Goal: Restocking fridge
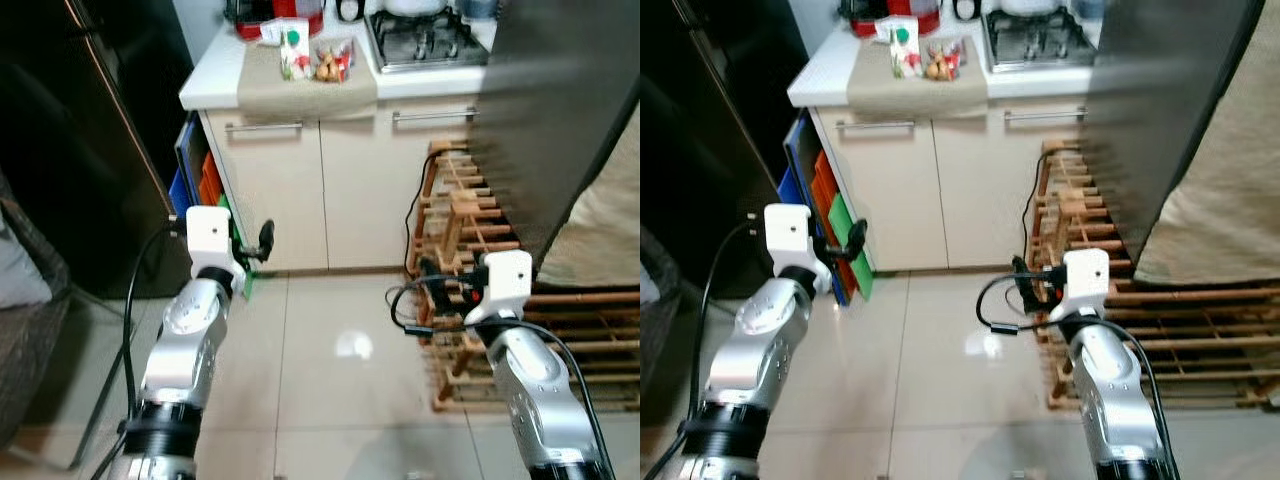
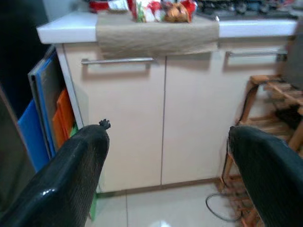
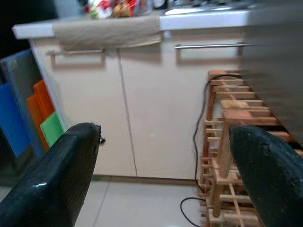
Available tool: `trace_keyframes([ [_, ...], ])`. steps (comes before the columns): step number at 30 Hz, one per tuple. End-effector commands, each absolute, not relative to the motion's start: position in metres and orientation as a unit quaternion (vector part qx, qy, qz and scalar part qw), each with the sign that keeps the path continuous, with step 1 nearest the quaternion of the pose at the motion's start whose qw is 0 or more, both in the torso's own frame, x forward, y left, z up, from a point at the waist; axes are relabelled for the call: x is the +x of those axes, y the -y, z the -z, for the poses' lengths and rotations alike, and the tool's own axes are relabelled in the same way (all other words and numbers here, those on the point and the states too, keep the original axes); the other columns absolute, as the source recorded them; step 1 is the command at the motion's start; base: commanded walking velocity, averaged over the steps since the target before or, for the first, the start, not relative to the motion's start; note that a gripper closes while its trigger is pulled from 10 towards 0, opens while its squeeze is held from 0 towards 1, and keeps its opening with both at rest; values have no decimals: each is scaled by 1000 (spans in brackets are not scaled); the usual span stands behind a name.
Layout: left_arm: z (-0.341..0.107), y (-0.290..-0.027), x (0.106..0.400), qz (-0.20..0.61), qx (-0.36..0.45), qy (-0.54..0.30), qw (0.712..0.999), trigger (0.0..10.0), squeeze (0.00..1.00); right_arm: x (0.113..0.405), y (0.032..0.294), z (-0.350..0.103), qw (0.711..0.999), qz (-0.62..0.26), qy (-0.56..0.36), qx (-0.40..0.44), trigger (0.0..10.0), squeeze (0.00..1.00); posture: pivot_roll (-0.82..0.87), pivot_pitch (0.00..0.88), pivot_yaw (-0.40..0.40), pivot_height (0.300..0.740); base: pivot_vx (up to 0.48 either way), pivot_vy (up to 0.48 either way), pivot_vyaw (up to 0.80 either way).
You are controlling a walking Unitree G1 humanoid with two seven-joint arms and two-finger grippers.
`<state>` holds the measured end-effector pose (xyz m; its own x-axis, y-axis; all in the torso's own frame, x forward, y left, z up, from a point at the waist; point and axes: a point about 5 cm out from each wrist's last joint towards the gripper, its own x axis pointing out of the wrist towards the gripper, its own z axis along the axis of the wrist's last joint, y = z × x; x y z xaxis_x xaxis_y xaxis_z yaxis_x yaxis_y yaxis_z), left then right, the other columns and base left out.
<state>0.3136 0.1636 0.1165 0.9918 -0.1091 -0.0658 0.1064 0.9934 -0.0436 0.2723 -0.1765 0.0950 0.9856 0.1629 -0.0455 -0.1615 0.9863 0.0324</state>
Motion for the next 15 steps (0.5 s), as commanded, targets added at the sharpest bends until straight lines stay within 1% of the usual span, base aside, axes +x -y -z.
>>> trace_keyframes([
  [1, -121, -158, 315, 70, -27, -23, 997, 10000, 0, 272, 182, -96, 998, -64, -21, 6, 10000, 0, -139, 0, 102, 740, 0, 0, -781],
  [5, -115, -162, 310, 78, -14, -29, 996, 10000, 0, 267, 181, -94, 999, -35, -14, 5, 10000, 0, -132, 0, 98, 740, 0, 0, -781],
  [10, -113, -165, 310, 74, -14, -34, 997, 10000, 0, 265, 176, -91, 999, -32, -14, 2, 10000, 0, -127, 0, 95, 740, 0, 0, -781],
  [15, -118, -161, 313, 83, -13, -23, 996, 10000, 0, 268, 176, -95, 999, -30, -8, -6, 10000, 0, -125, 0, 90, 740, 0, 0, -781],
])
